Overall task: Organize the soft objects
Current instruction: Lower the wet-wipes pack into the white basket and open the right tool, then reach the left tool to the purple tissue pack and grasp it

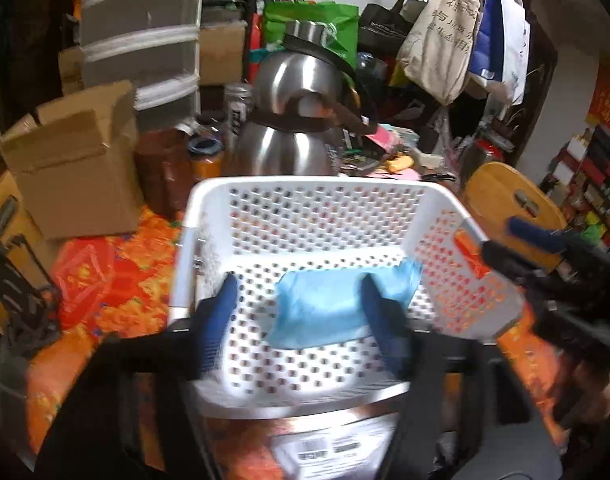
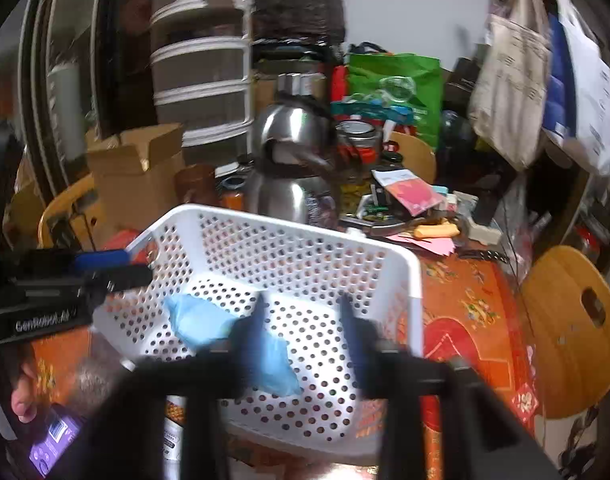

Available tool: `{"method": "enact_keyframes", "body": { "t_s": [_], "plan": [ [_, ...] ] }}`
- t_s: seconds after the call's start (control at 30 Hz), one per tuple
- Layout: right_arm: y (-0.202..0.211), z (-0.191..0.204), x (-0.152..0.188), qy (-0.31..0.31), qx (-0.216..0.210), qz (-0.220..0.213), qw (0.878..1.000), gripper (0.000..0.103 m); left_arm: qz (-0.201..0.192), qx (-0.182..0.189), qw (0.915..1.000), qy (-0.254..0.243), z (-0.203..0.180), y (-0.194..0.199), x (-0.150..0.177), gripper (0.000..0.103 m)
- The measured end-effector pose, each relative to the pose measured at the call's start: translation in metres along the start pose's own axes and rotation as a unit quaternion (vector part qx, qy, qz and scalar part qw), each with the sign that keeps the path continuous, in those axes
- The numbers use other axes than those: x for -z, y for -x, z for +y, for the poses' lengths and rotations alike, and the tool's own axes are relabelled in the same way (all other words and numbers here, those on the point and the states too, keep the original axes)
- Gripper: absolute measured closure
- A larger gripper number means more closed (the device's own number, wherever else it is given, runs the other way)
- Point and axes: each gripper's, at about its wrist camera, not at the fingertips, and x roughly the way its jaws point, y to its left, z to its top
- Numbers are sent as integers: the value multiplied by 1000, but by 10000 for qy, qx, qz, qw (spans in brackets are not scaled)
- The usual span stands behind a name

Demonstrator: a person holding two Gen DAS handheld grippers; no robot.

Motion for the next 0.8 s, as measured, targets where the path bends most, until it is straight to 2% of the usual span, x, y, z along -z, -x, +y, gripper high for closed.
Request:
{"method": "enact_keyframes", "body": {
  "t_s": [0.07, 0.23, 0.43, 0.53, 0.7, 0.8],
  "plan": [
    [3, -7, 4, 8, 174, -63, 9998, 34, -62, 10, 10000, 41, 6, 4, 8, 27],
    [3, -14, 17, 14, 264, 104, 9996, 34, -45, -10, 10000, -34, 6, 7, 16, 24],
    [7, -10, 31, -7, 167, 179, 9997, 34, -144, 15, 9999, -95, 8, 33, 36, 23],
    [16, -6, 39, -68, 147, 157, 9997, 31, -105, -82, 9999, -10, 16, 48, 50, 23],
    [47, 13, 67, -57, 181, 90, 9998, 30, -367, -264, 9989, -87, 32, 102, 90, 22],
    [72, 23, 93, -162, -127, -27, 9998, 30, -539, -286, 9981, 21, 45, 140, 127, 19]
  ]
}}
